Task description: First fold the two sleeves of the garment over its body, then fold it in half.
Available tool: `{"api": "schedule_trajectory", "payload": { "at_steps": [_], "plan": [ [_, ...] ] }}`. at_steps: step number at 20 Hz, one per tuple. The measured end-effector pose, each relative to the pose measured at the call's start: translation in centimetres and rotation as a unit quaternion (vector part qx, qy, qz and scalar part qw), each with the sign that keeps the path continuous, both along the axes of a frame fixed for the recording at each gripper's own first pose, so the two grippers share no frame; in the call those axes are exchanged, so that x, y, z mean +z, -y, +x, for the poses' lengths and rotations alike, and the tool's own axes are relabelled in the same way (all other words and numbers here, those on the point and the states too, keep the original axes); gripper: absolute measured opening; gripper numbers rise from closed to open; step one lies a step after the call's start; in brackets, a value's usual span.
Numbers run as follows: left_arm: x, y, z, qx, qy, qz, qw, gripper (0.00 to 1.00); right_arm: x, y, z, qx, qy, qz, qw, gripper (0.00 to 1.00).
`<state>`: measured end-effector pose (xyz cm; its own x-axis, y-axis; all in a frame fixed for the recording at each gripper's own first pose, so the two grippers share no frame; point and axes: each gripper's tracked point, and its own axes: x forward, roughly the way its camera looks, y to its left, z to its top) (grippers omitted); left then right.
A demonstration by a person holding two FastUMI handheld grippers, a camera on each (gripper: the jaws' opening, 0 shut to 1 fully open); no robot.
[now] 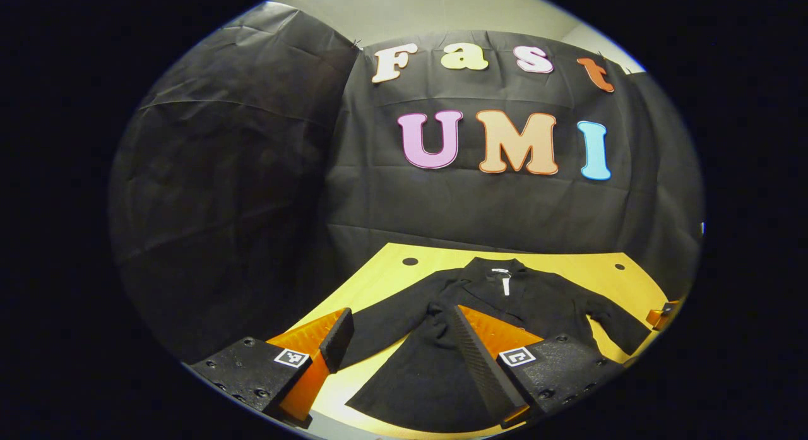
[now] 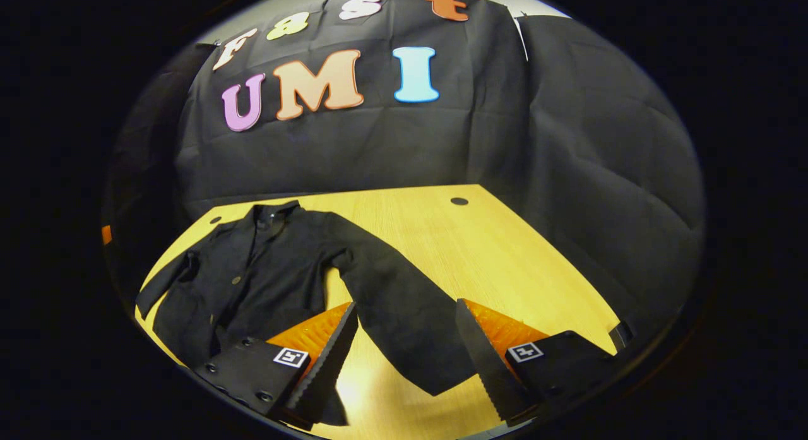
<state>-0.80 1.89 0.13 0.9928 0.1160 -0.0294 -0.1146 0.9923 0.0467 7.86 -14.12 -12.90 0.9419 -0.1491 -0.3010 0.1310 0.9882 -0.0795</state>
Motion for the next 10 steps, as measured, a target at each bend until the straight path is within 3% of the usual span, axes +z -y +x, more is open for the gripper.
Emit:
{"api": "schedule_trajectory", "payload": {
  "at_steps": [2, 3, 4, 9, 10],
  "plan": [
    [0.0, 0.0, -0.1, 0.002, 0.000, 0.003, 1.000, 0.94, -1.1, 1.0, 0.7, -0.008, -0.015, 0.005, 1.000, 0.99],
    [0.0, 0.0, -0.2, 0.003, 0.001, 0.005, 1.000, 0.93, -1.7, 1.5, 1.1, -0.011, -0.021, 0.009, 1.000, 0.94],
    [0.1, -0.1, -0.2, 0.004, 0.001, 0.006, 1.000, 0.93, -2.1, 2.0, 1.3, -0.014, -0.025, 0.012, 1.000, 0.98],
    [-0.1, -0.1, -0.3, 0.008, -0.001, 0.011, 1.000, 0.93, -4.9, 3.9, 2.2, -0.021, -0.064, 0.021, 0.998, 0.99],
    [-0.1, -0.2, -0.3, 0.009, -0.001, 0.012, 1.000, 0.93, -5.3, 4.2, 2.4, -0.021, -0.071, 0.019, 0.997, 0.94]
  ]
}}
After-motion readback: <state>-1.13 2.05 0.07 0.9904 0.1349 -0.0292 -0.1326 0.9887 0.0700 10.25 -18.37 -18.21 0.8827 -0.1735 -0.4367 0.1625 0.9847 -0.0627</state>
